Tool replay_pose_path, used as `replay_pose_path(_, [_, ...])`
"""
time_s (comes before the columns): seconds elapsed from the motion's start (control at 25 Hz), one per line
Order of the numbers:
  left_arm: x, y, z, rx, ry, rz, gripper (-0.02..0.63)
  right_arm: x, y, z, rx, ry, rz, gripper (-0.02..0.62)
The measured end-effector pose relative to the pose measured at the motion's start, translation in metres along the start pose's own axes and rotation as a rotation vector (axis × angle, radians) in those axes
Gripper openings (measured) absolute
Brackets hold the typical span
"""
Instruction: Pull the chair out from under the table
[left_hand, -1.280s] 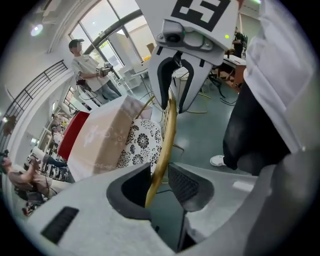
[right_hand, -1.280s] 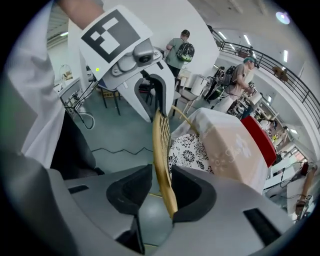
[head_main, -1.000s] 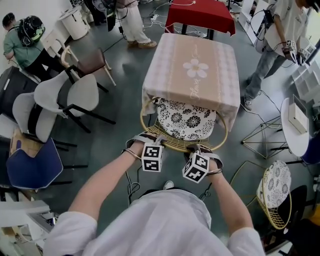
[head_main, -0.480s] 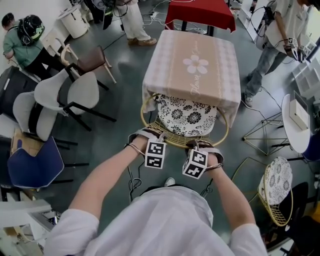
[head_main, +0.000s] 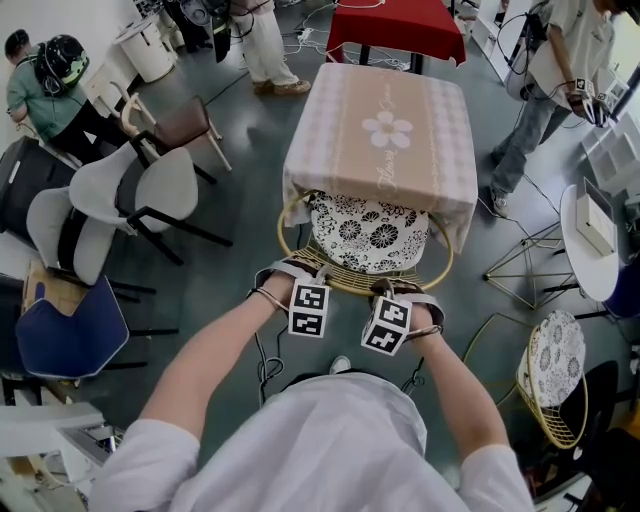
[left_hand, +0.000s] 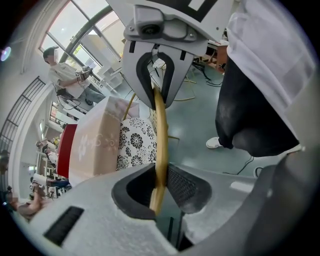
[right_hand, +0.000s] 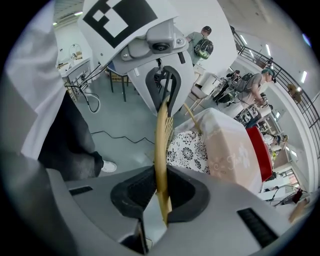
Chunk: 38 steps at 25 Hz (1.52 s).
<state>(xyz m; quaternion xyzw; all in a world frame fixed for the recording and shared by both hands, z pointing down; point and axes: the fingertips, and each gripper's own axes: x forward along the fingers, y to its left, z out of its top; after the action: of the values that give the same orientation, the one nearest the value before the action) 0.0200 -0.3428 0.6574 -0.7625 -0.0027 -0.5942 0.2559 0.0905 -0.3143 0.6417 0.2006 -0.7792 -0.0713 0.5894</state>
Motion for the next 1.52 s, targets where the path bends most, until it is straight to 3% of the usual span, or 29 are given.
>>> replay_pose_path(1.52, [-0.021, -0.065, 0.016, -0.003, 0.006, -0.018, 0.067, -0.021, 0.065, 0.002, 0.025, 0.035, 0.015, 0.043])
